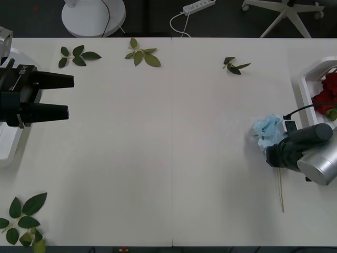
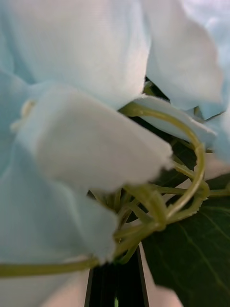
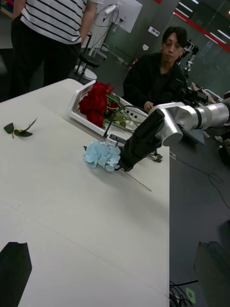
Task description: Place the red flowers into the right box and the blue flowers into the left box. If a person shows an open palm, hand one flower to the person first, then continue sorting.
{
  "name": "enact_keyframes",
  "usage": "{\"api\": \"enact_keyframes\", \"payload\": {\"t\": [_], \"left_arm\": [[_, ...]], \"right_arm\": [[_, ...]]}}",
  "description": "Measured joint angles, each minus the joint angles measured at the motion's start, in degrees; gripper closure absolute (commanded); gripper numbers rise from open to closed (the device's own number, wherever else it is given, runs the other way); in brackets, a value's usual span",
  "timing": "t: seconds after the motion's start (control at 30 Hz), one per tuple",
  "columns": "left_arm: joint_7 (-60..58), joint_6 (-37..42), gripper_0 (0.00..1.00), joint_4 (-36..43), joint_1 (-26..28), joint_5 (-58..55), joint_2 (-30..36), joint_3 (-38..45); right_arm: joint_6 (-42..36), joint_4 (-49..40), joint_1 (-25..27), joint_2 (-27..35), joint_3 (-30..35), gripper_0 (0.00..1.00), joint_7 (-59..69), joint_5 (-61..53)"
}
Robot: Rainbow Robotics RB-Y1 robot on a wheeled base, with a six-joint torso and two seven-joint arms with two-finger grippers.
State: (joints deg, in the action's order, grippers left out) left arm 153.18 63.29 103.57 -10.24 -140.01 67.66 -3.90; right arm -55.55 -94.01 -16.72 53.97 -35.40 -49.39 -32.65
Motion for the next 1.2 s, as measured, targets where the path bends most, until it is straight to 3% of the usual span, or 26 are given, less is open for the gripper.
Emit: {"api": "enact_keyframes", "payload": {"t": [0.37,0.53,0.77,1.0,1.2], "left_arm": [[0.00,0.00,0.00,0.00,0.00,0.00,0.00,0.00],[0.00,0.00,0.00,0.00,0.00,0.00,0.00,0.00],[0.00,0.00,0.00,0.01,0.00,-0.01,0.00,0.00],[0.00,0.00,0.00,0.01,0.00,-0.01,0.00,0.00],[0.00,0.00,0.00,0.01,0.00,-0.01,0.00,0.00]], "right_arm": [[-0.56,-0.36,-0.72,0.31,1.34,1.00,-3.42,-8.43],[-6.58,-4.35,-0.69,0.31,9.70,1.00,-19.24,-17.19],[-7.79,-9.32,-1.19,0.31,20.72,1.00,-26.02,-26.91],[-4.66,-9.72,-5.46,0.28,21.83,1.00,-37.15,-36.72],[-4.47,-5.78,-13.21,-0.94,21.83,1.00,-45.81,-48.92]]}}
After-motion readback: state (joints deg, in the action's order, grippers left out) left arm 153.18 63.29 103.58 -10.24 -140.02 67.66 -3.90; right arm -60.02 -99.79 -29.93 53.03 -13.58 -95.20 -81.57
